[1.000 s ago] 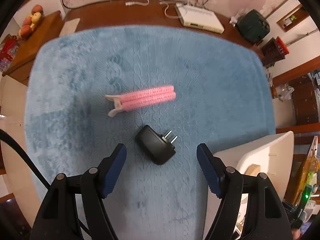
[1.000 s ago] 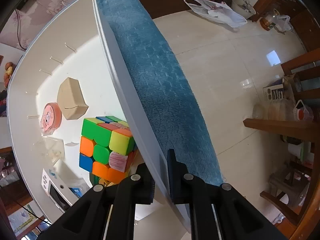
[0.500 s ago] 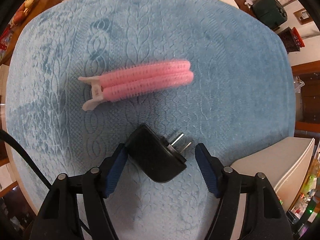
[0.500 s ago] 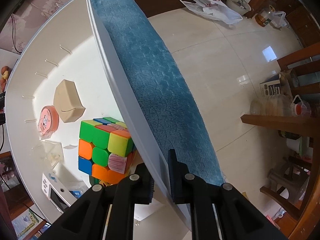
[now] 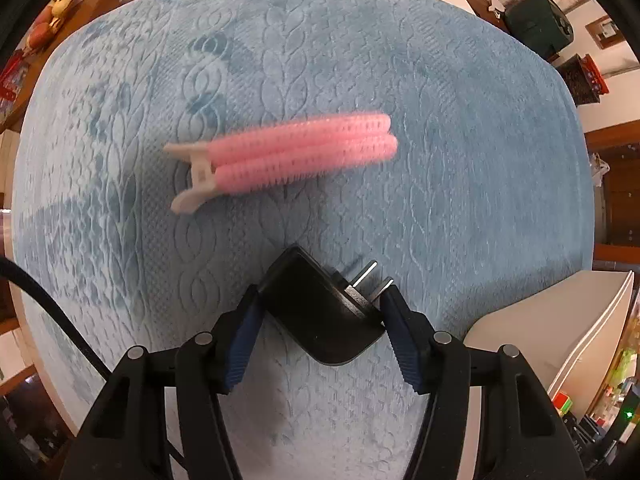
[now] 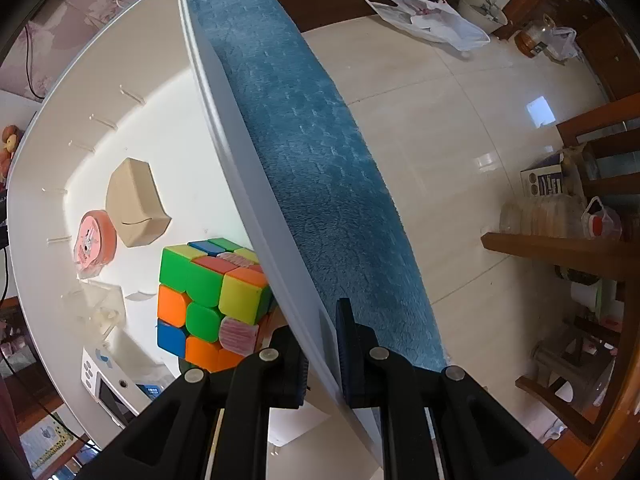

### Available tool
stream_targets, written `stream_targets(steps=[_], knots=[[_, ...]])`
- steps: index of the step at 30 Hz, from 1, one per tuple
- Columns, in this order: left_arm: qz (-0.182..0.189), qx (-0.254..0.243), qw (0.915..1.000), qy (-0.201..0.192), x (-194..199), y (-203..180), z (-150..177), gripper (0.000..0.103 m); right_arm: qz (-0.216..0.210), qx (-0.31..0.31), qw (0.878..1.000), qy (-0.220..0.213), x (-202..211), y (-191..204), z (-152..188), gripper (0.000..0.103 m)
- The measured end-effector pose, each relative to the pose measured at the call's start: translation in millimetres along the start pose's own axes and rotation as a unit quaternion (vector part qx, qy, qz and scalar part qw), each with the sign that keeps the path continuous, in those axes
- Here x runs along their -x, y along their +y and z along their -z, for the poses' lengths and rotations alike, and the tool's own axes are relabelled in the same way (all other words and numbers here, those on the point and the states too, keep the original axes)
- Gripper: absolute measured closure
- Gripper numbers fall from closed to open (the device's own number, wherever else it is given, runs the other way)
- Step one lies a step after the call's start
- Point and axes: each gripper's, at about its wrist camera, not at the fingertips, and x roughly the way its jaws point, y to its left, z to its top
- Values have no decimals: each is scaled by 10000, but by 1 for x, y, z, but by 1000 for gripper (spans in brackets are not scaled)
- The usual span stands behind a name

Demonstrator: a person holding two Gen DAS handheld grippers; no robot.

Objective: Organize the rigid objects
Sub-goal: 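Move the left gripper to the black charger and grasp it, then carry the black charger into the tray and release it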

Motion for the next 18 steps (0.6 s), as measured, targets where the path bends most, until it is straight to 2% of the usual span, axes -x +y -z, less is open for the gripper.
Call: stream_targets(steps=[9,18], knots=[[-58,96,9999,48,-1,4,56,40,-152,170,9997,-22,1,-2,2,91],[-321,342,9981,411,-2,8,127,40,-295,550,9980,-57,5,-5,10,91]])
